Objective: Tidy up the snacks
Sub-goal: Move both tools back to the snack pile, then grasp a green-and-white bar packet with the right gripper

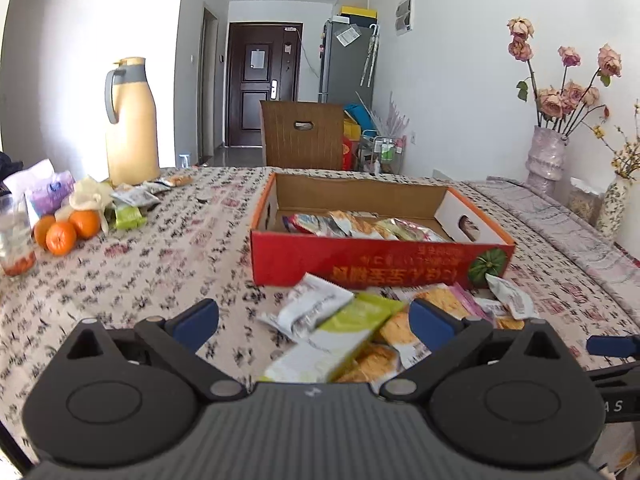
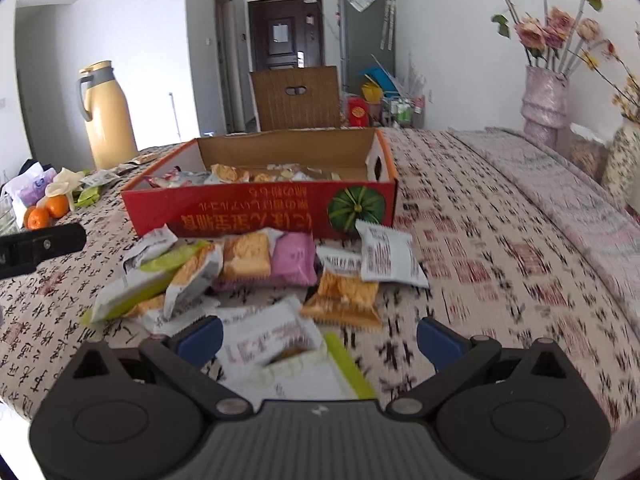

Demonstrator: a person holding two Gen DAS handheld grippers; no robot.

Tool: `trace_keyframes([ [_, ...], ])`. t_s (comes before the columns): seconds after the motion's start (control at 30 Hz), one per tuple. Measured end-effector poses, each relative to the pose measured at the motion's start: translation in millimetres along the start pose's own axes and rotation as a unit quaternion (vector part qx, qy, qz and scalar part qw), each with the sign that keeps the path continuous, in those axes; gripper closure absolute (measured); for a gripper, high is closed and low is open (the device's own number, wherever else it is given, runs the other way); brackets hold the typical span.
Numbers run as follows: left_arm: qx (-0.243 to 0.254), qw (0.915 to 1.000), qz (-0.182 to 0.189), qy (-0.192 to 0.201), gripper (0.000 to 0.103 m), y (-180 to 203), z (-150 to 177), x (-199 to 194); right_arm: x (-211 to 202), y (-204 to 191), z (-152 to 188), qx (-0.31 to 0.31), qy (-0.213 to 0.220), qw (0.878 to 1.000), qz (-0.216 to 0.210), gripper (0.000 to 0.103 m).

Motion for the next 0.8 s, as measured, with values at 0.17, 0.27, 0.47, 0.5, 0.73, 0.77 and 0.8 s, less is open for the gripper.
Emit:
trace_keyframes([
  [0.17,0.009,0.9999,-0.002,-0.006,0.000,-3.8,11.6,-6.7,-4.8,-6.4,10.6,0.015,-0.018,1.000,0.002,0.000],
  [0.27,0.009,0.9999,0.001,-0.010,0.000,-6.2,16.4,-10.8,-4.3,-13.9,14.7,0.020,-0.031,0.999,0.006,0.000],
  [0.47,0.010,0.9999,0.002,-0.014,0.000,-12.4,23.1,-15.0,5.7,-27.8,20.4,0.049,-0.062,0.997,0.006,0.000],
  [0.5,0.009,0.9998,0.001,-0.015,0.000,-14.5,24.1,-15.2,7.9,-29.2,20.0,0.056,-0.066,0.996,0.008,0.000],
  [0.73,-0.009,0.9996,0.003,-0.025,0.000,-27.3,27.8,-13.1,24.4,-39.5,19.3,0.066,-0.090,0.994,0.019,0.000],
  [0.77,-0.012,0.9996,0.005,-0.026,0.000,-29.0,27.8,-13.3,25.0,-41.1,19.4,0.062,-0.093,0.994,0.021,0.000],
  [0.8,-0.015,0.9995,0.005,-0.026,0.000,-30.4,28.2,-13.4,25.2,-42.4,19.8,0.058,-0.095,0.993,0.023,0.001],
])
Point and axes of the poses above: each gripper's, at about its wrist camera, not at the fingertips, and x roughly the way its jaws point, y to its right, z to its underside, the point moved 6 cm from there along x, roughly the way its jaws point, and after that the axes turned 15 degrees about -x, right-handed, at the moved point
